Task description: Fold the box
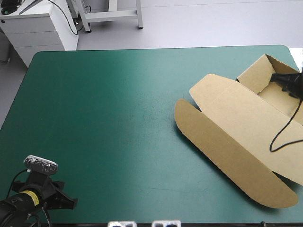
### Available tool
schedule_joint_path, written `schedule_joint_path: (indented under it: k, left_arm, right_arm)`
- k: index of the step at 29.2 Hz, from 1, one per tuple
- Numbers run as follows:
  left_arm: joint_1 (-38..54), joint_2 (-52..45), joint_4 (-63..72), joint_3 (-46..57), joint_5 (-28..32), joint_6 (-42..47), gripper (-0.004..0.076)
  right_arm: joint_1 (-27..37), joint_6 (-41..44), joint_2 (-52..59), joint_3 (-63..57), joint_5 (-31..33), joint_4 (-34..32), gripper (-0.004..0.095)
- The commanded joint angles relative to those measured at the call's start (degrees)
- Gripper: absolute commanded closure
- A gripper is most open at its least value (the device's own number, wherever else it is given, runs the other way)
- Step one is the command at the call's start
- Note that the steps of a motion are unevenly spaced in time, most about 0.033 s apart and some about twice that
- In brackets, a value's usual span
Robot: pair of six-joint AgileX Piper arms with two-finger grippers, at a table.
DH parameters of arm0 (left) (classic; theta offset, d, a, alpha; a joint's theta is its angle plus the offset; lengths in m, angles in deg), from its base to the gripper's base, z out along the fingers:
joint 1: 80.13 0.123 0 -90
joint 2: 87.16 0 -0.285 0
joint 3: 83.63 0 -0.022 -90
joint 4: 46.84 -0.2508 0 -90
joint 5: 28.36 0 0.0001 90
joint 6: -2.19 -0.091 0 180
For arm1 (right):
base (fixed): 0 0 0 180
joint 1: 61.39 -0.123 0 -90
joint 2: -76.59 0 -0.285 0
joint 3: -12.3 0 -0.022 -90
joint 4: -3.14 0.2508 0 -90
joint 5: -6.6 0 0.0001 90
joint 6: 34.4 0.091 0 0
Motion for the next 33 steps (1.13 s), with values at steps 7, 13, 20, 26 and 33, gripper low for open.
schedule_joint_path:
  k: [7,13,20,26,33]
  left_arm:
    - [-0.2,-7.7,2.4,2.6,5.3,-2.9,0.0732]
    - [-0.2,-9.3,2.6,2.6,7.5,-5.4,0.0732]
    - [-0.2,-9.7,2.6,2.6,7.9,-7.2,0.0732]
    - [-0.2,-9.7,3.0,2.6,8.1,-8.6,0.0732]
    - [-0.2,-9.7,3.0,2.6,8.1,-8.6,0.0732]
  right_arm:
    - [-15.4,-3.5,22.5,-23.3,-3.4,-3.8,0.0926]
    - [-15.4,-5.2,33.0,-39.8,-9.0,-3.8,0.0926]
    - [-15.4,-5.2,42.3,-54.9,-13.6,-3.9,0.0926]
    - [-15.4,-5.0,46.4,-60.6,-13.4,-4.2,0.0926]
    - [-15.4,-5.2,47.8,-60.6,-13.5,-4.4,0.0926]
